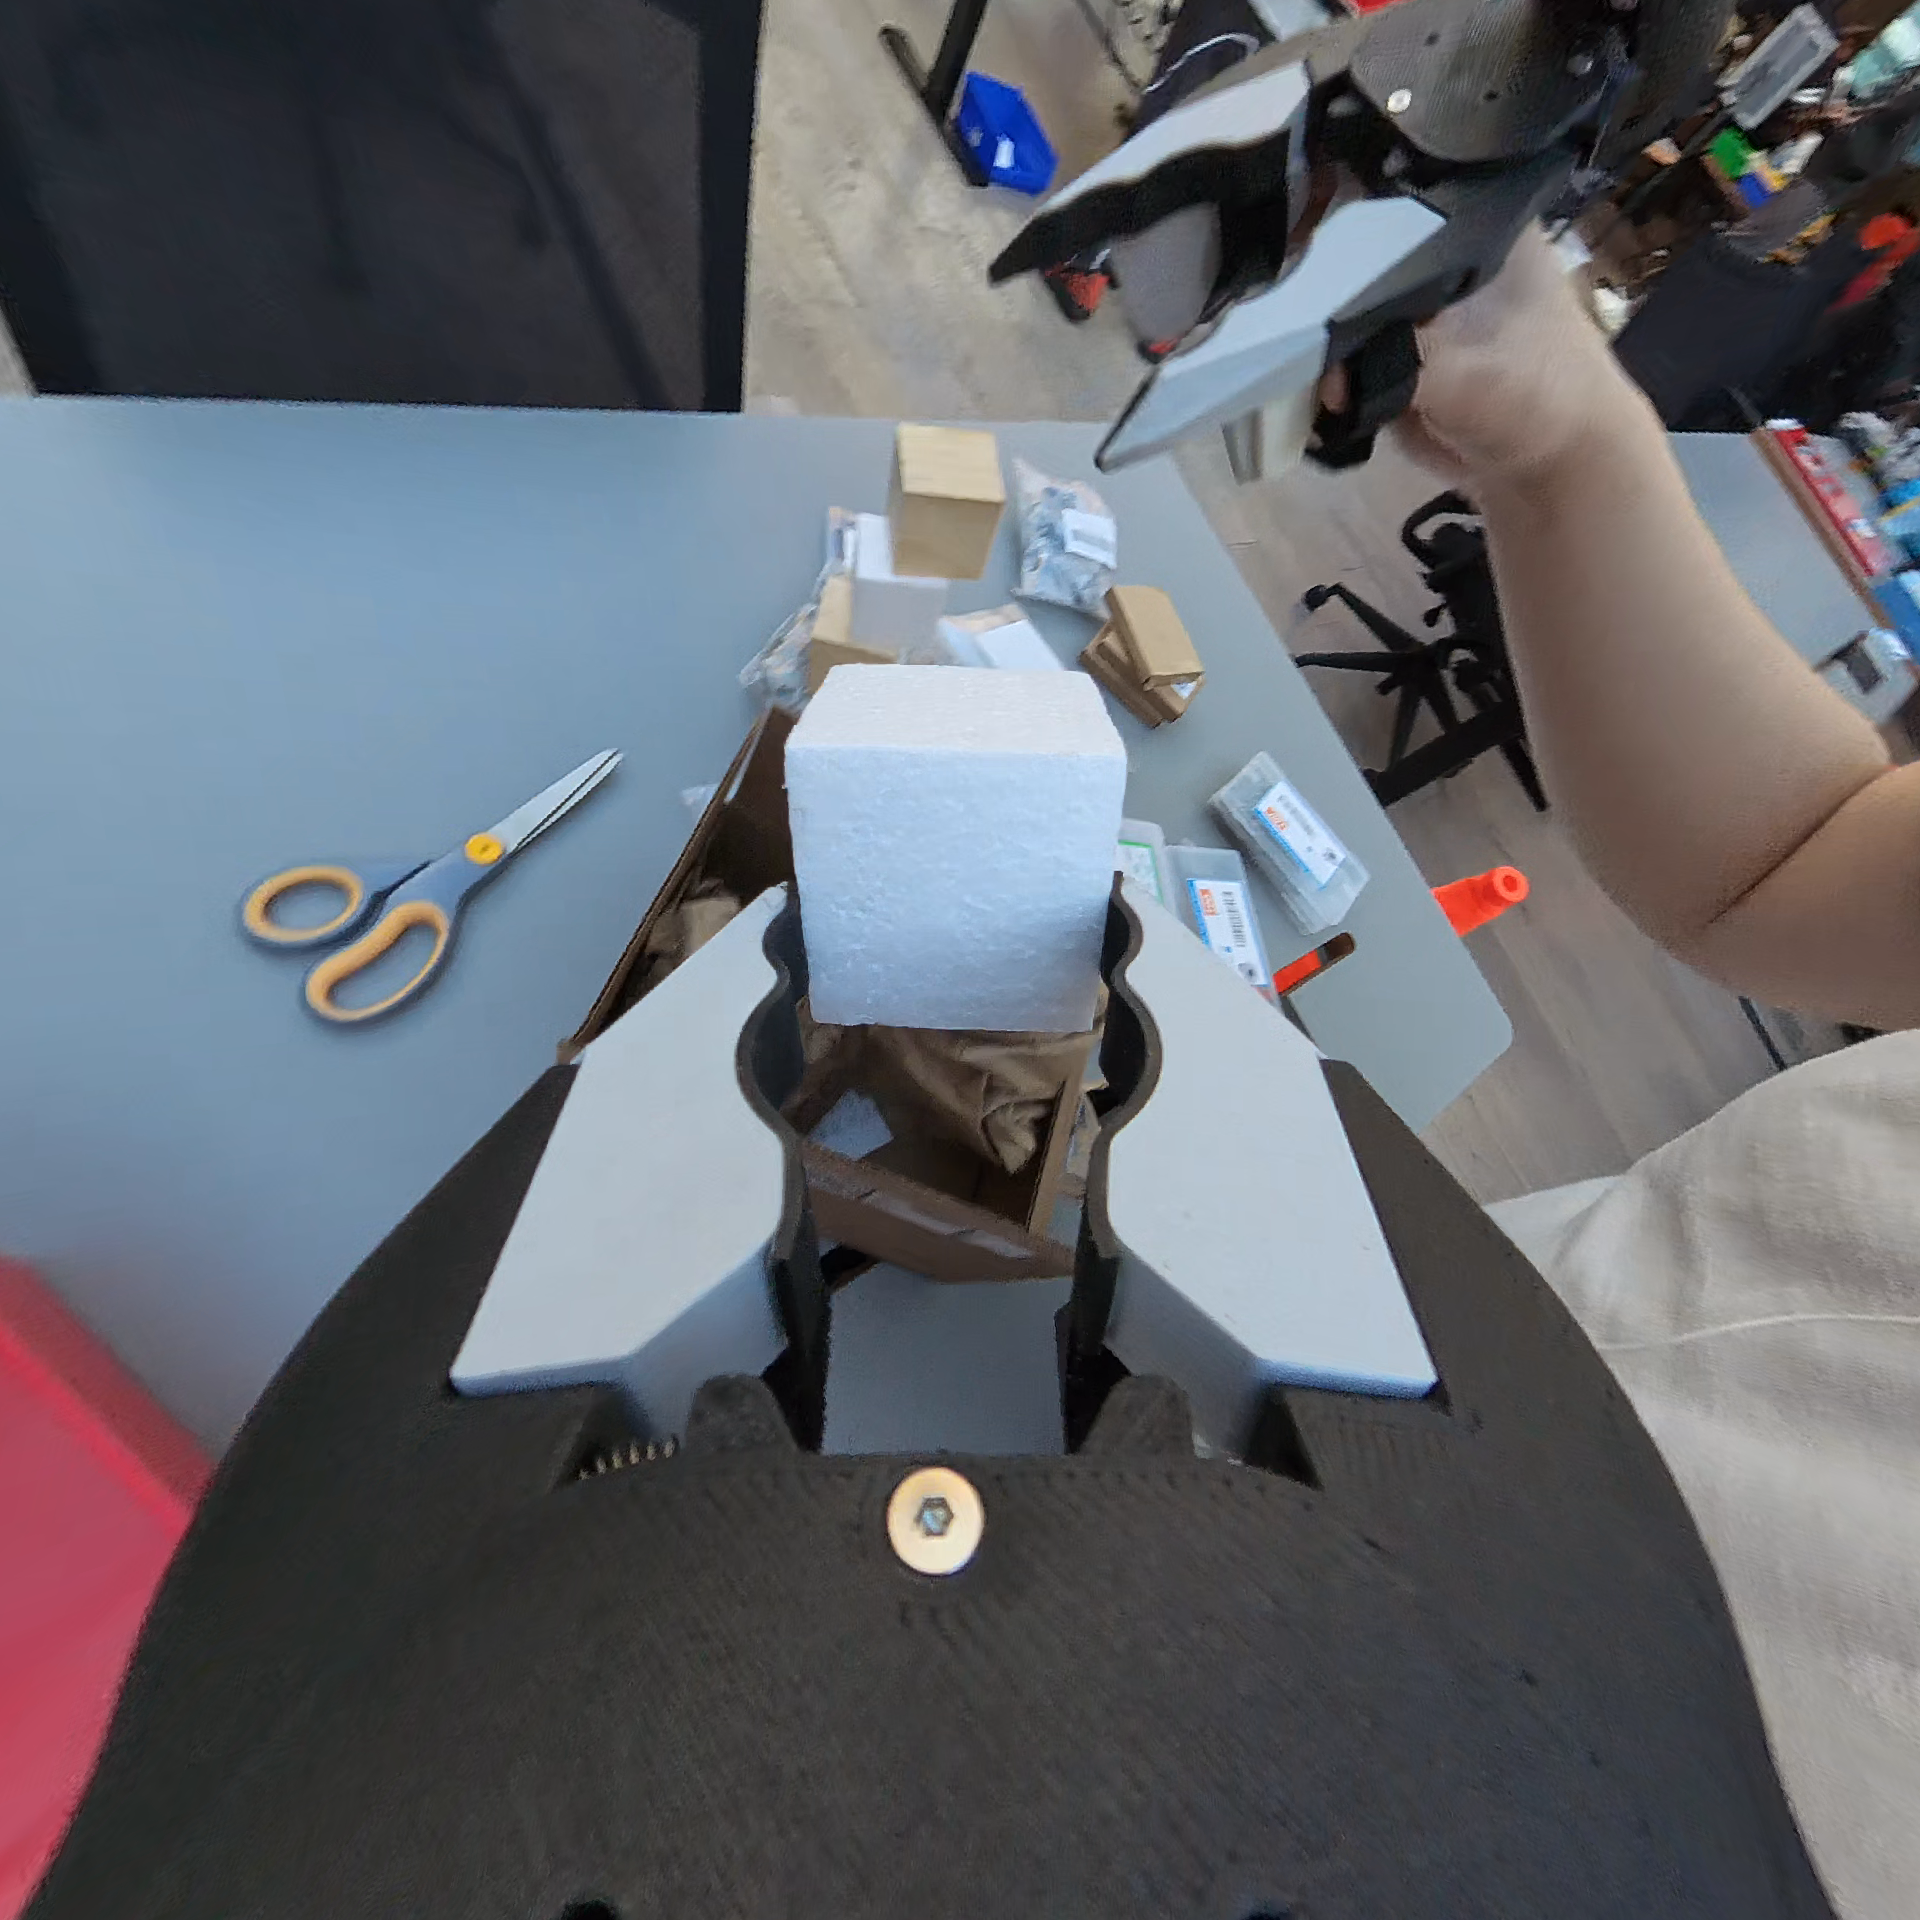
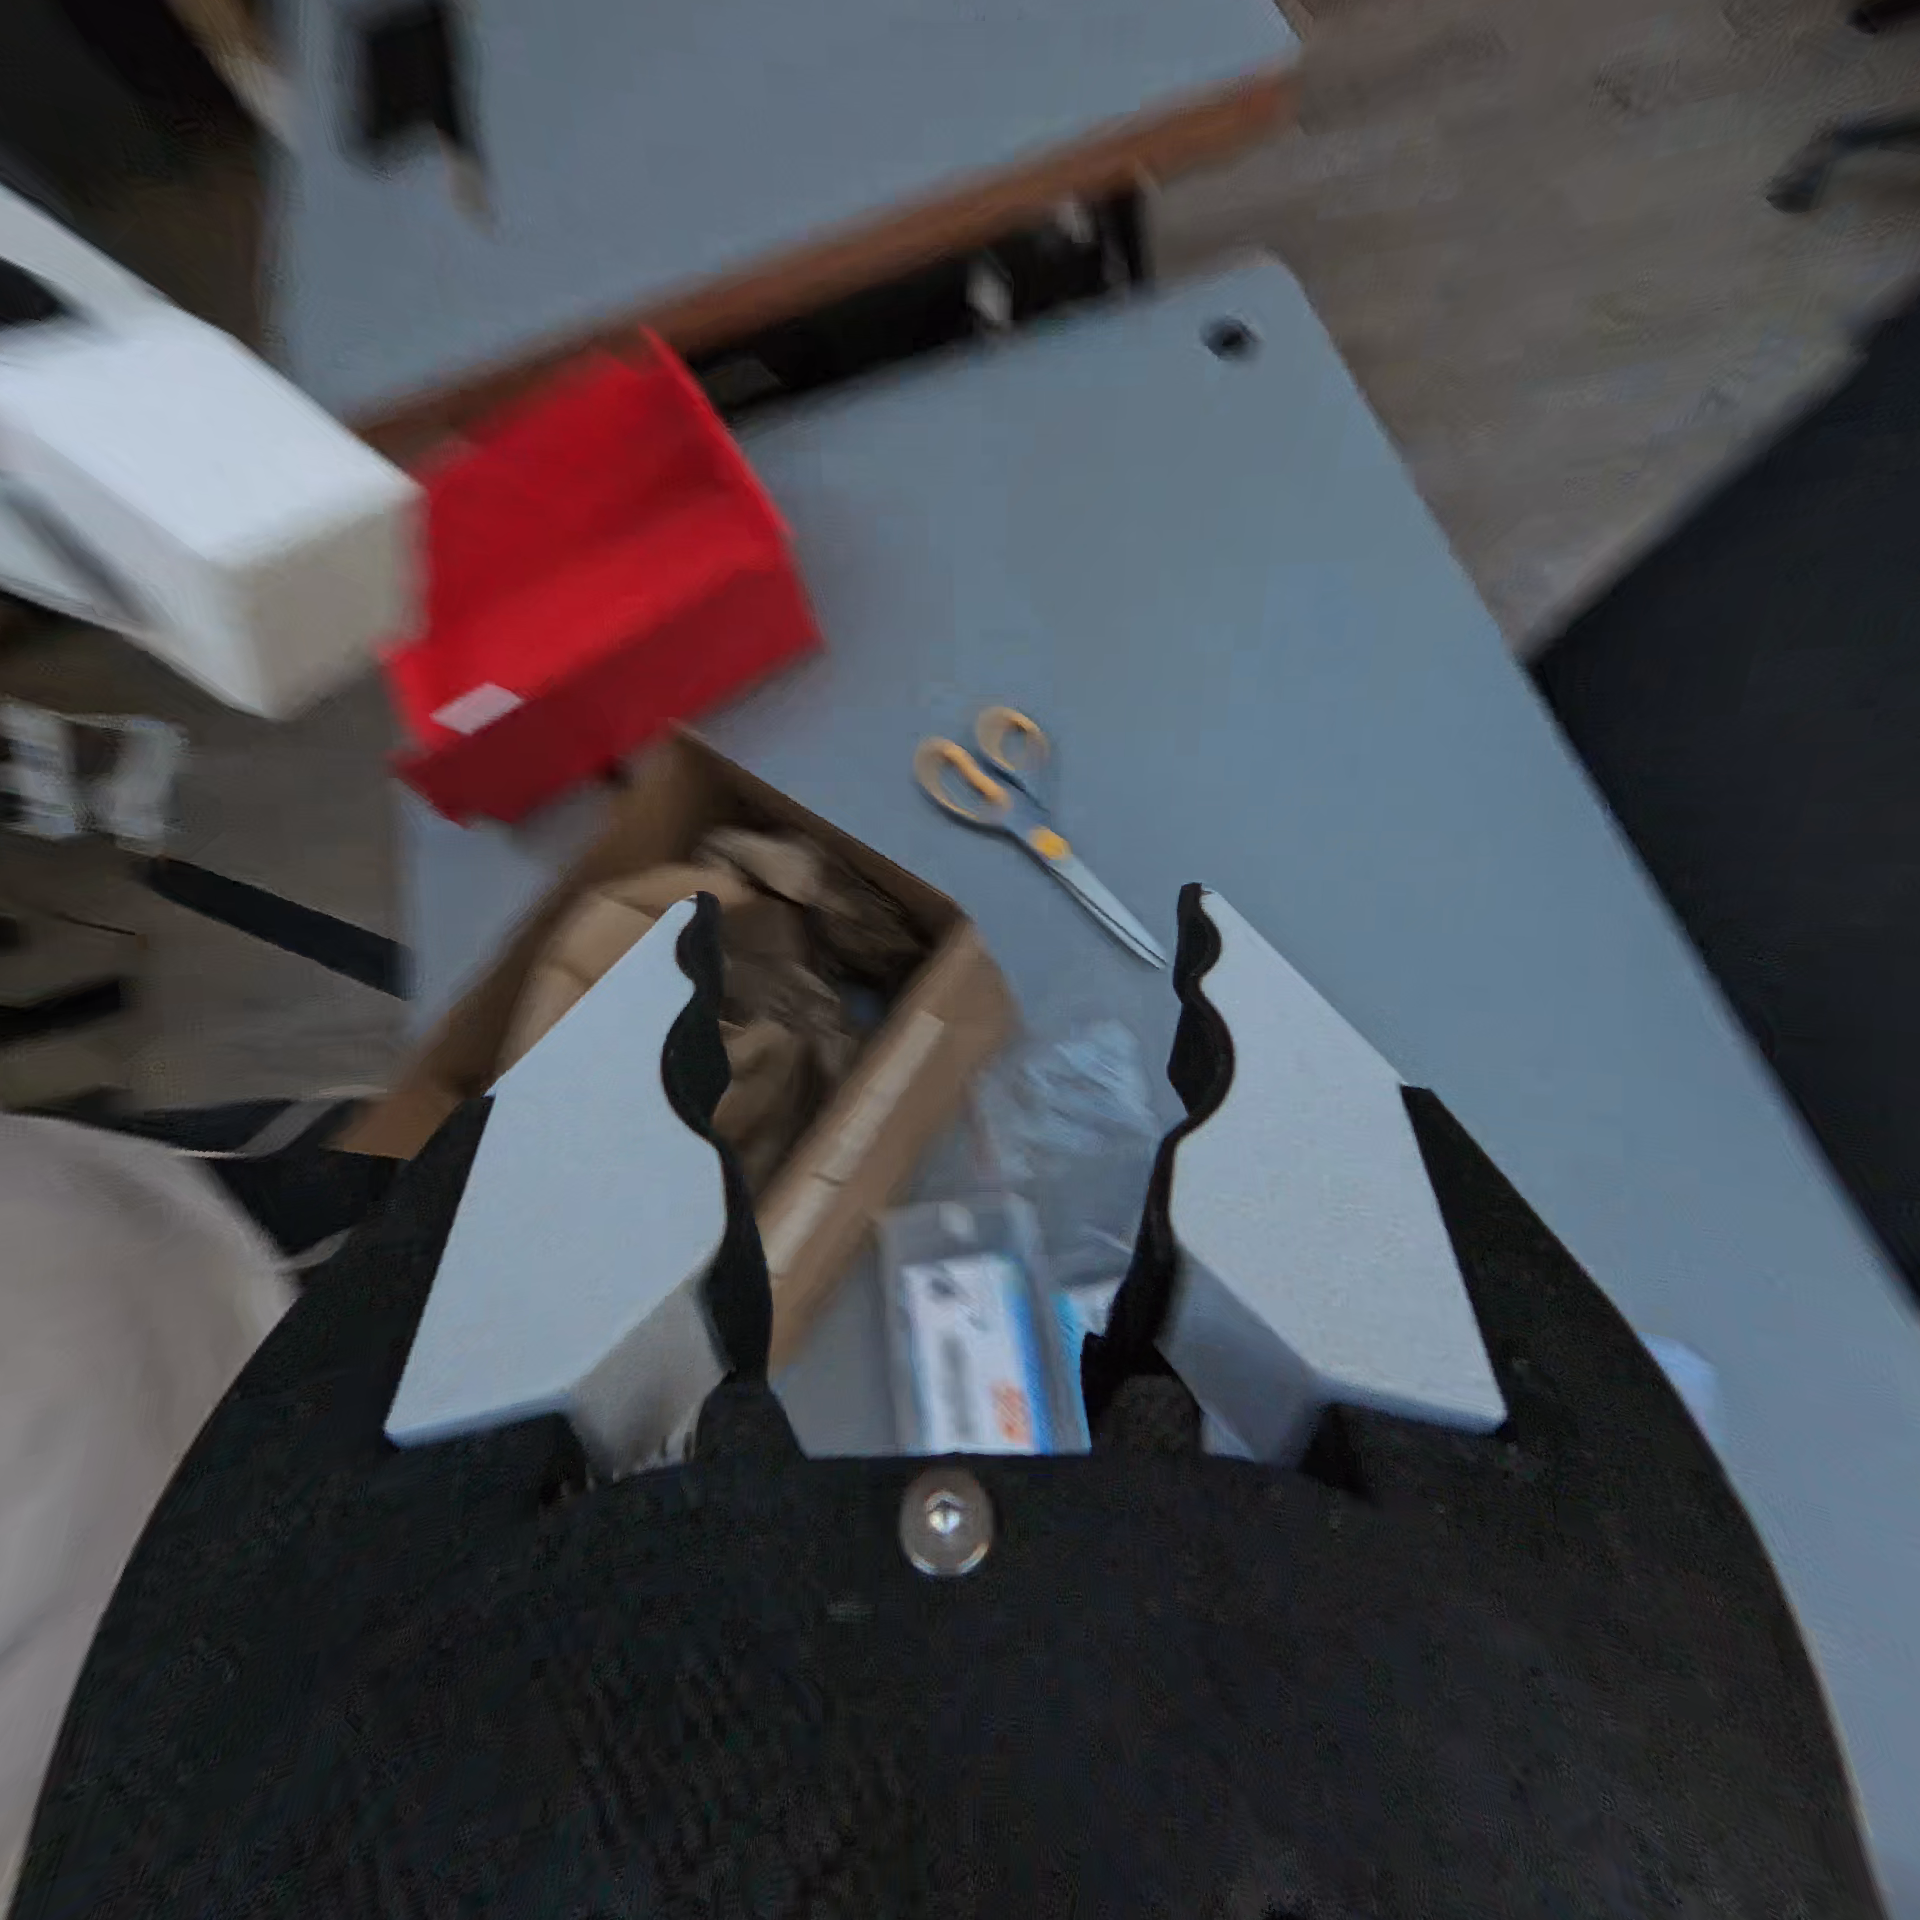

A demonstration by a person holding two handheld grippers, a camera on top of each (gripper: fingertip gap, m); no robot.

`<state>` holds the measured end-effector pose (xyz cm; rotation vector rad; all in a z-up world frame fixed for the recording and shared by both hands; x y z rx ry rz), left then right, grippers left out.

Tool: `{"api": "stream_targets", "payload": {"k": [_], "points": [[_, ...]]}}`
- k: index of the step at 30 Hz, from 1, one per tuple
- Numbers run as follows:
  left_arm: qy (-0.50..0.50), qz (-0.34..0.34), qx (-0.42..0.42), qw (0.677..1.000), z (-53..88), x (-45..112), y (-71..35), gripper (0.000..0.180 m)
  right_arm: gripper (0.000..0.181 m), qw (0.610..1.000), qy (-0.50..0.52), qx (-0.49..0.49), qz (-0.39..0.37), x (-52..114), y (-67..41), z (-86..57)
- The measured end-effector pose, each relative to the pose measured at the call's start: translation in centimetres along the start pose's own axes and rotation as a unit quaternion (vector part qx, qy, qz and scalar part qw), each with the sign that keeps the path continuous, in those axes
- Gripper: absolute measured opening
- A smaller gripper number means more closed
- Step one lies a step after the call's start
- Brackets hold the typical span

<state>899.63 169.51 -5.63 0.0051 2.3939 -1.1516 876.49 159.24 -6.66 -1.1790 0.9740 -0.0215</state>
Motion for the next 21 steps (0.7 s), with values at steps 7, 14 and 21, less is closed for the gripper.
{"api": "stream_targets", "payload": {"k": [7, 14, 21], "points": [[0.140, 0.058, 0.119, 0.981, -5.3, 6.3, -2.2, 0.056, 0.089, 0.967, -0.213, 0.033, -0.134, -4.8, -0.1, 9.2], [0.189, 0.103, 0.176, 0.961, -9.2, 10.6, -2.1, 0.056, 0.054, 0.966, -0.243, 0.058, -0.066, -7.7, 3.1, 9.9], [0.085, 0.089, 0.176, 0.977, -6.0, 9.9, -2.1, 0.077, 0.054, 0.994, -0.001, 0.106, -0.003, -6.5, 5.2, -1.8]]}}
Point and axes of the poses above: each gripper's, where its closed fingertips meet, x out along the fingers, y out of its underside, z = x × y across the jaws, the point moved 5 cm from there along -x, back along the fingers, and after that the axes turned 12 degrees about y, right-handed, at the moved point
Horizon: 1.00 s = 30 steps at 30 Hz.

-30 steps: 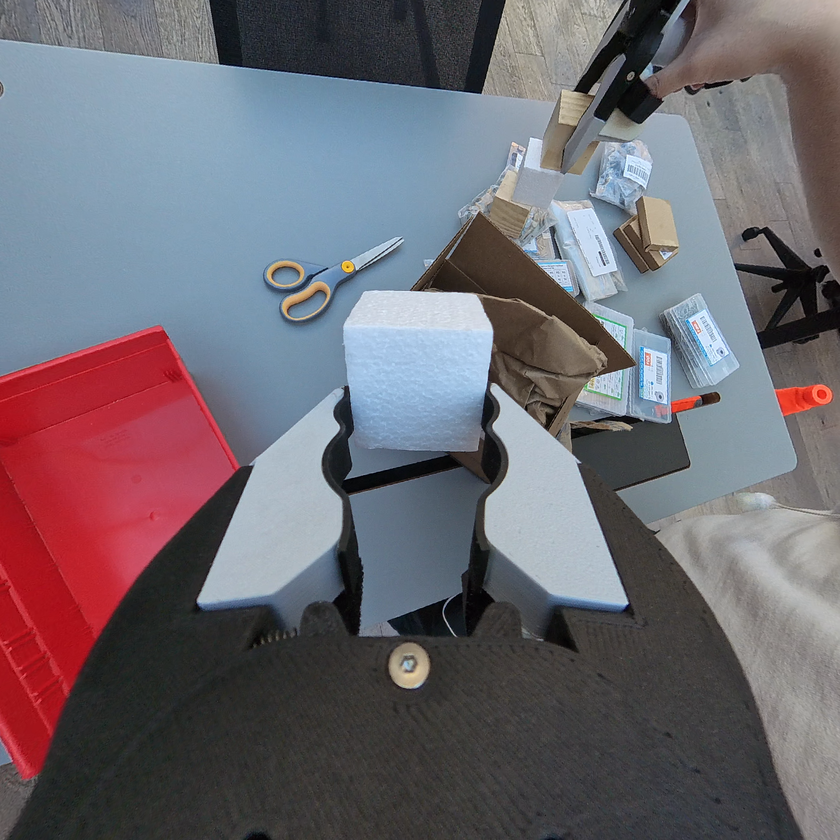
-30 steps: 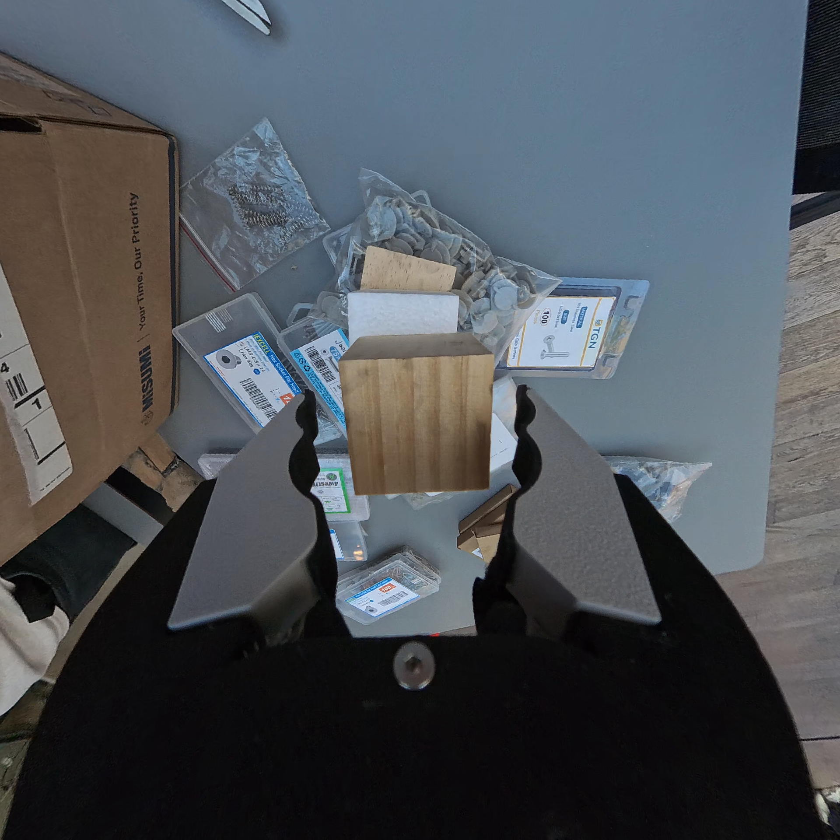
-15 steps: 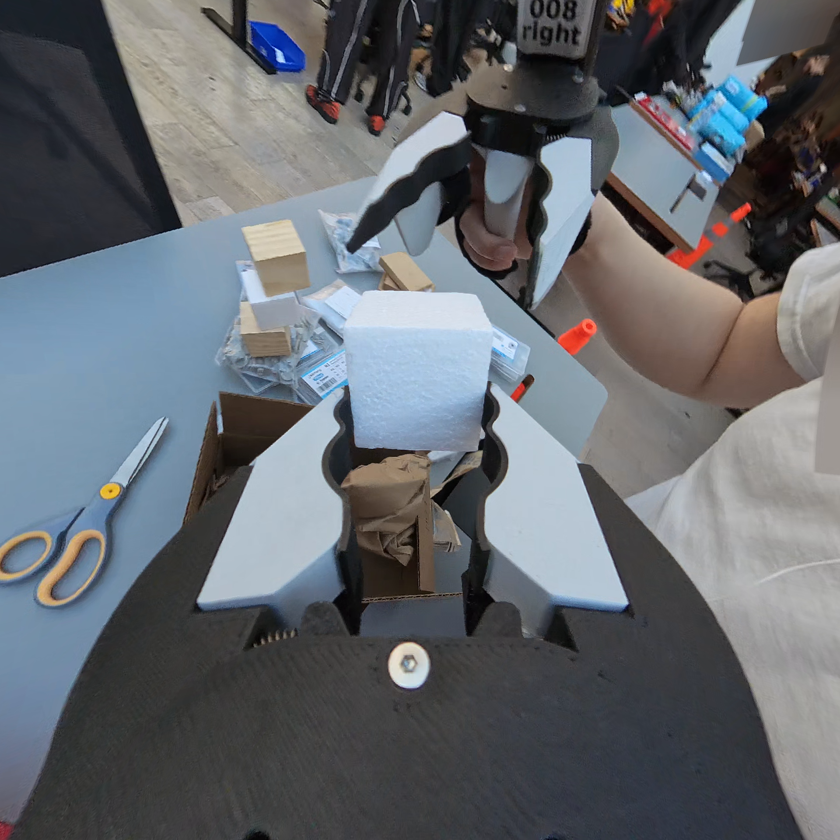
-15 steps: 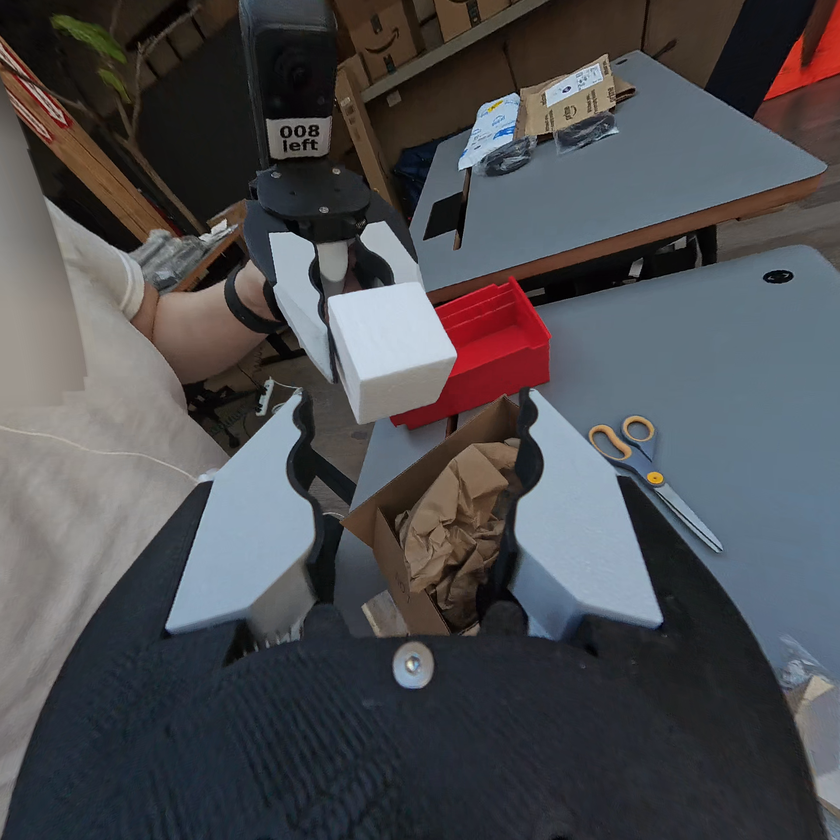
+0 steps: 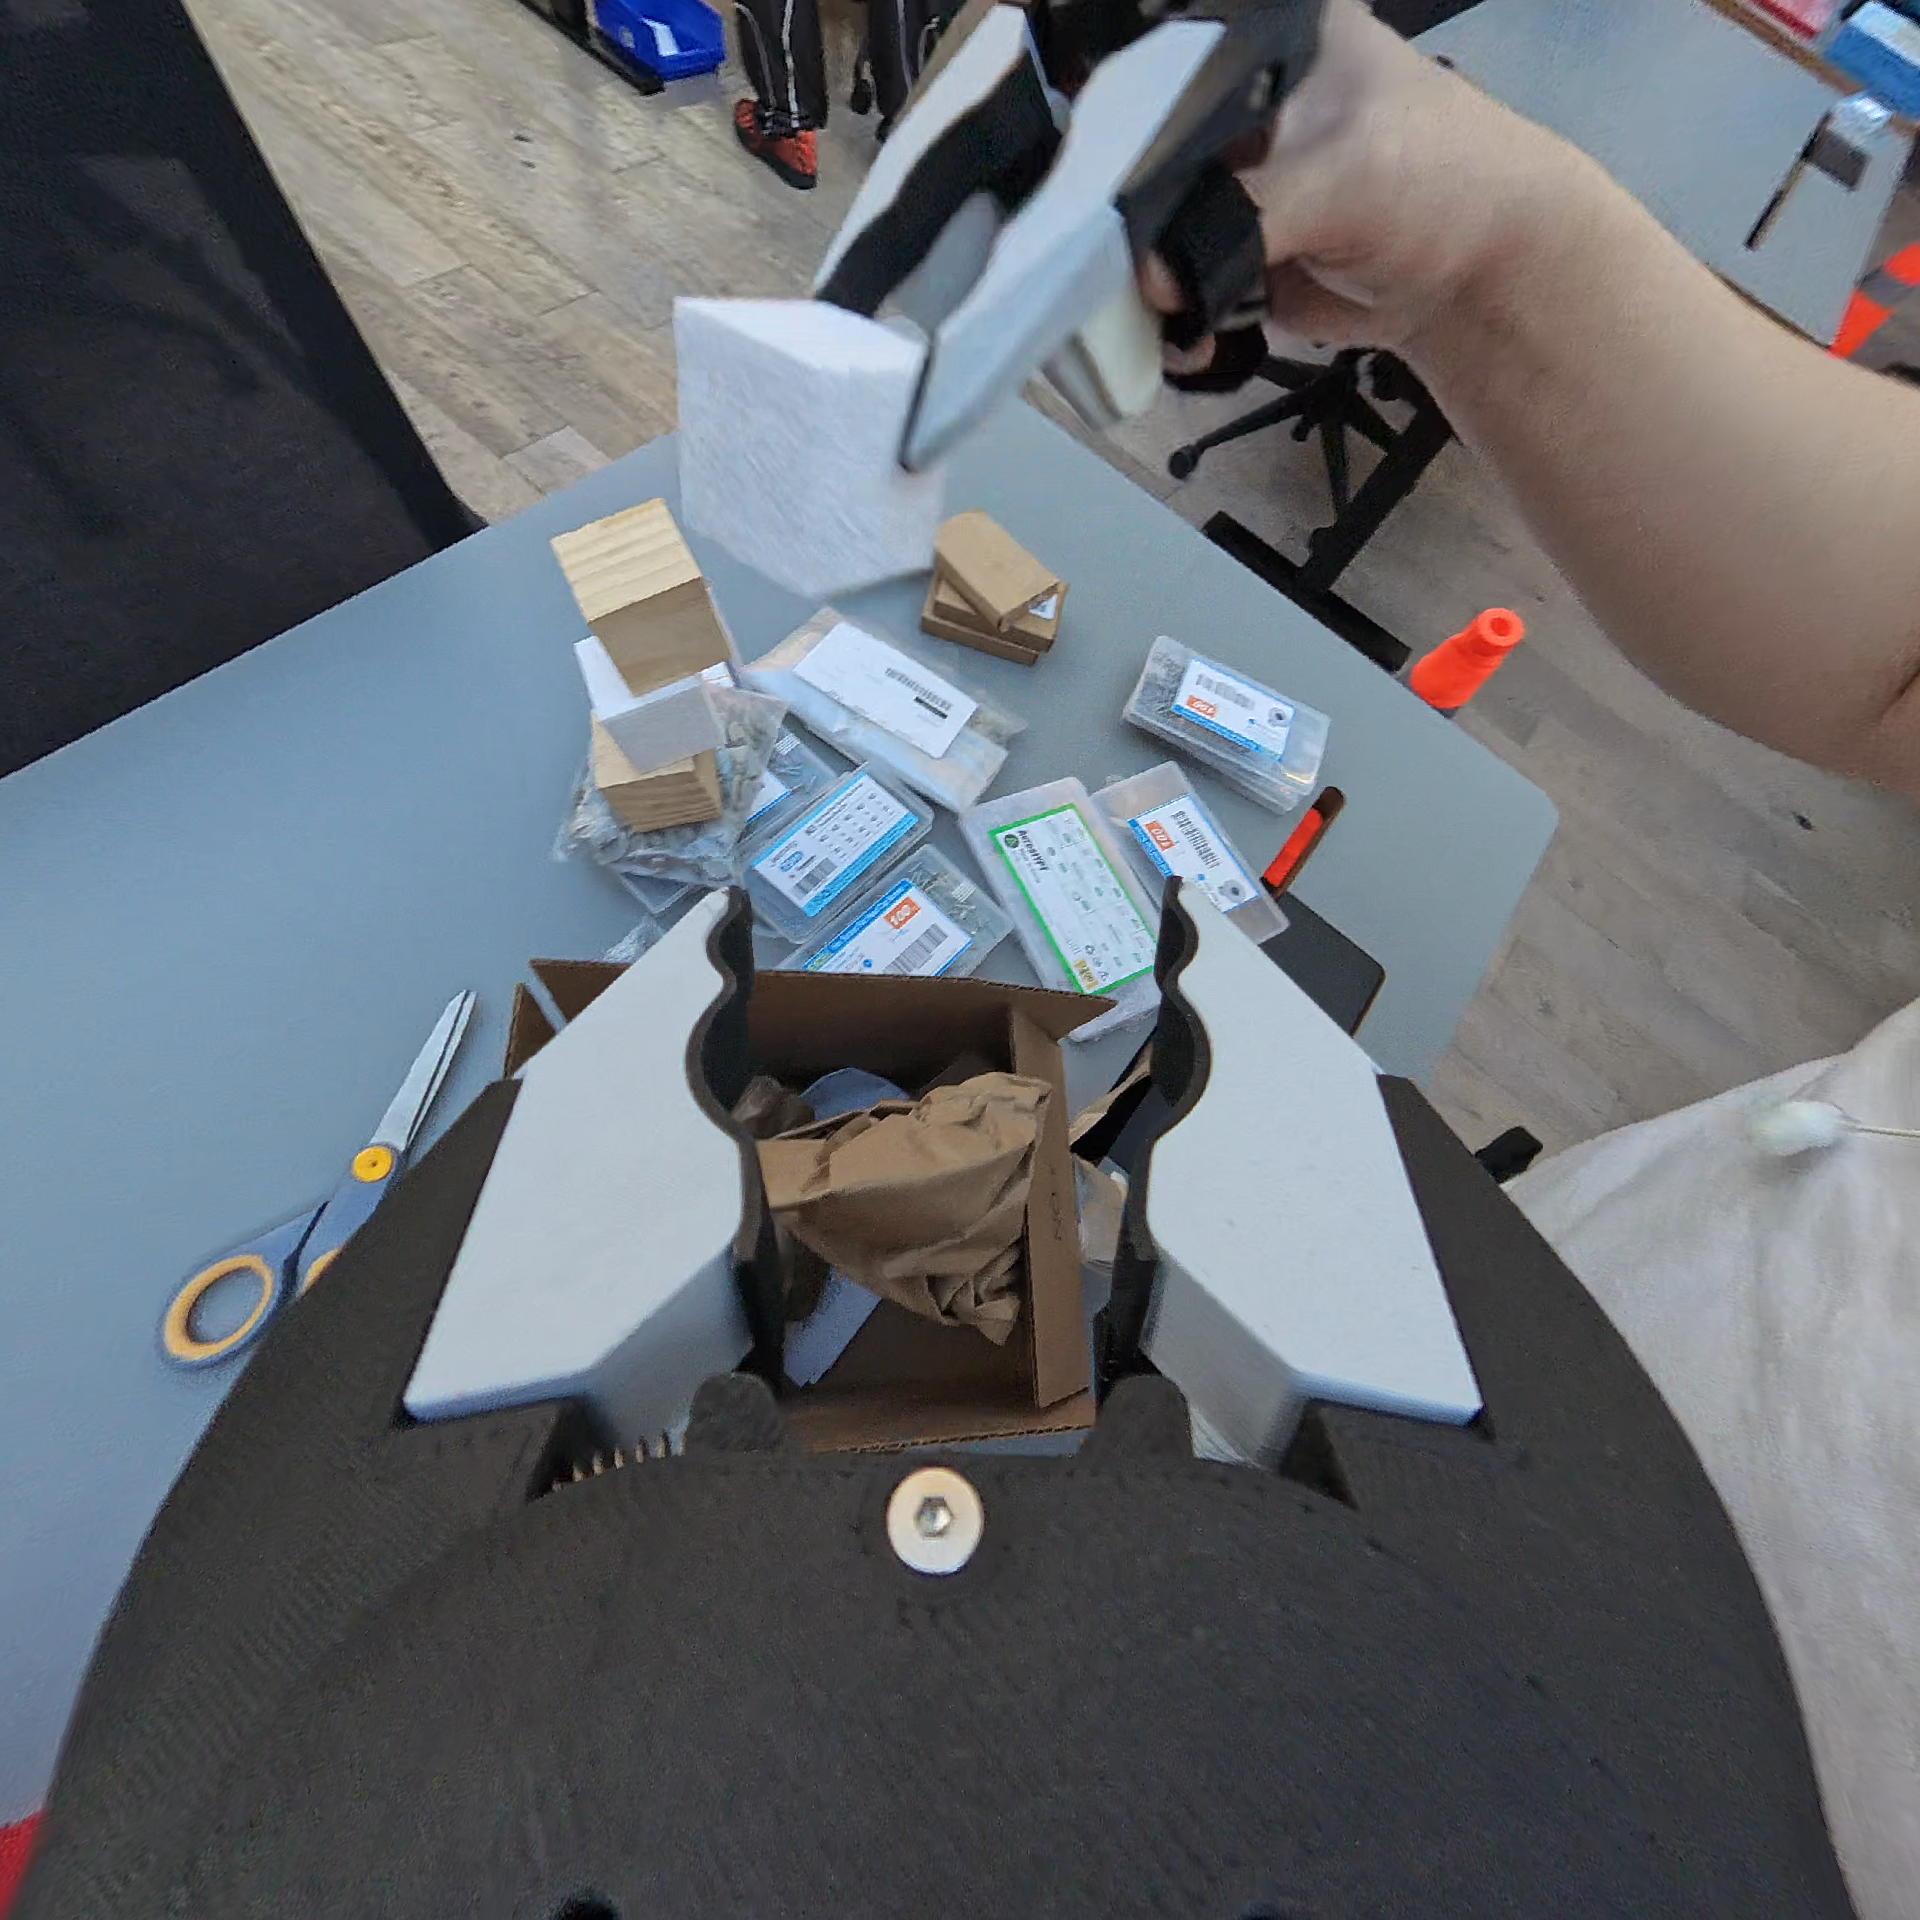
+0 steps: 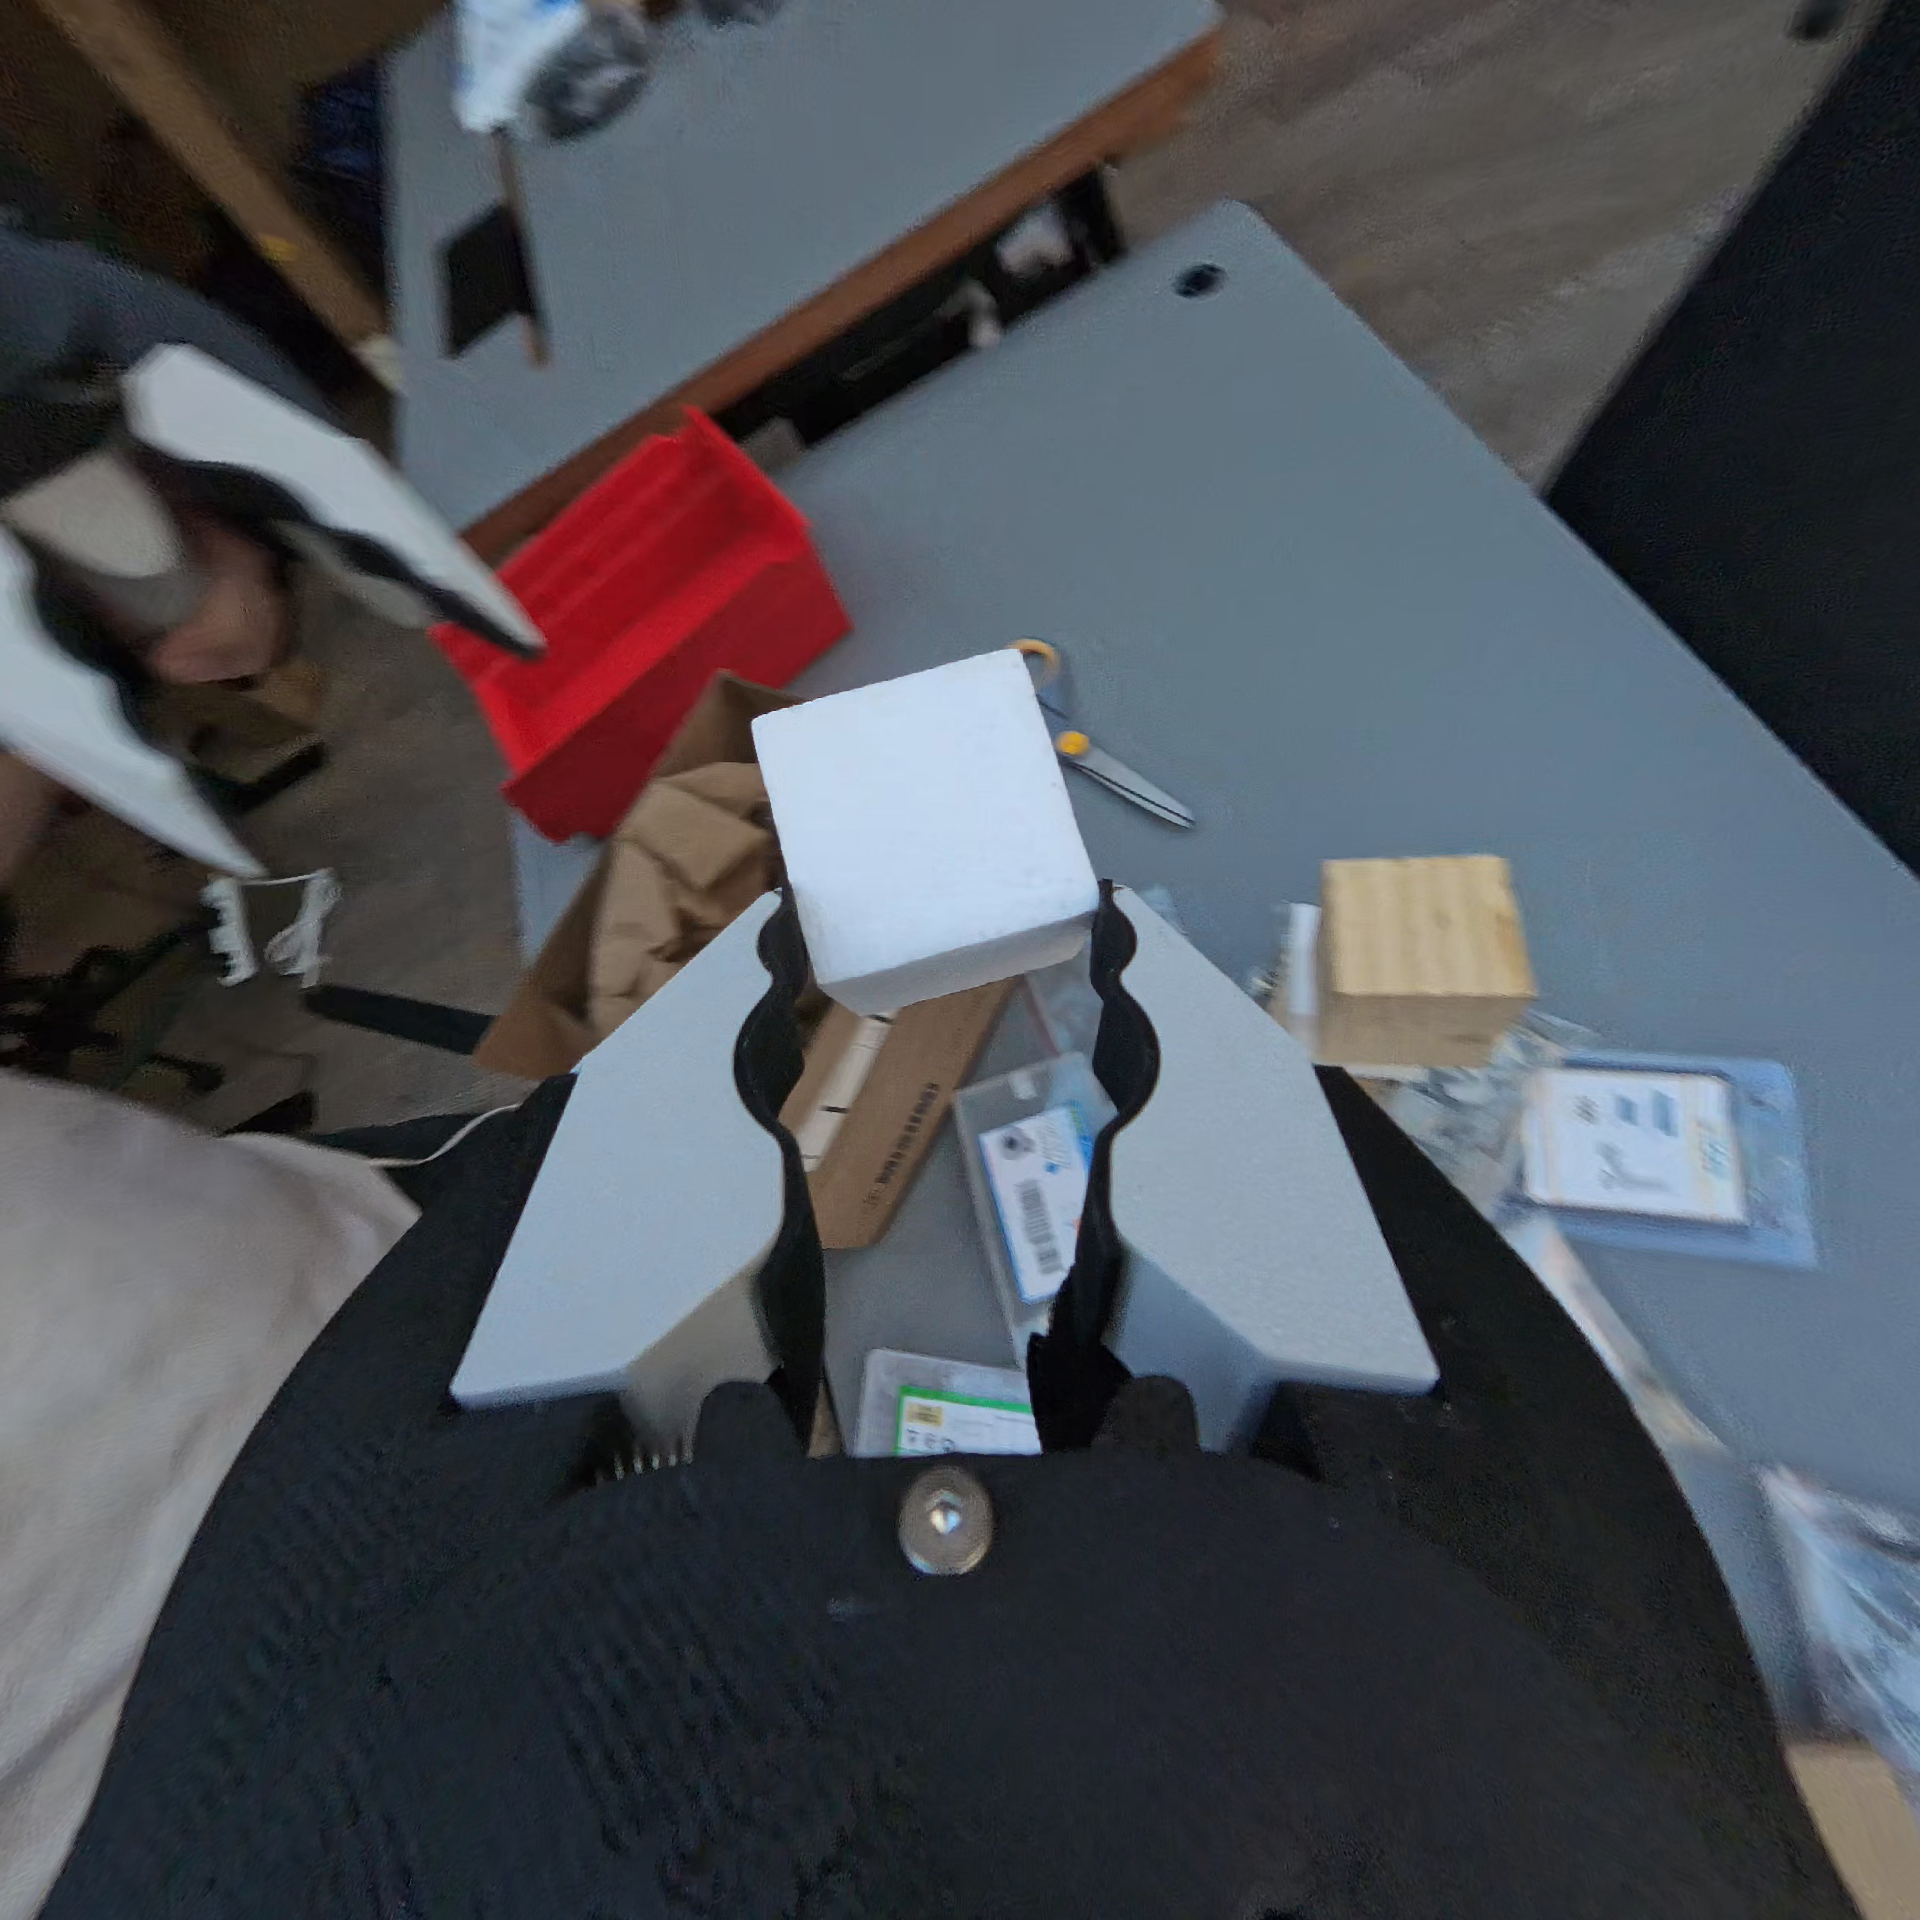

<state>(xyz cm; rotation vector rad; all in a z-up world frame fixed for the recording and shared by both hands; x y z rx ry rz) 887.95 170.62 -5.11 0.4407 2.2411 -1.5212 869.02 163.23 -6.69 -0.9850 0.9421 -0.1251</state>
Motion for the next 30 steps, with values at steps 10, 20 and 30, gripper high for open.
{"api": "stream_targets", "payload": {"k": [10, 20, 30], "points": [[-0.067, 0.014, -0.060, 0.996, -0.8, -3.0, 4.3, 0.071, 0.055, 0.960, 0.207, -0.028, 0.188, 5.7, 0.4, -10.1], [-0.082, 0.019, -0.088, 0.993, -1.4, -4.4, 6.2, 0.068, 0.055, 0.959, 0.203, -0.022, 0.195, 7.2, 1.3, -10.7], [-0.092, 0.010, -0.085, 0.992, -1.7, -5.4, 6.1, 0.069, 0.080, 0.955, 0.214, -0.020, 0.204, 7.4, 1.8, -11.1]]}}
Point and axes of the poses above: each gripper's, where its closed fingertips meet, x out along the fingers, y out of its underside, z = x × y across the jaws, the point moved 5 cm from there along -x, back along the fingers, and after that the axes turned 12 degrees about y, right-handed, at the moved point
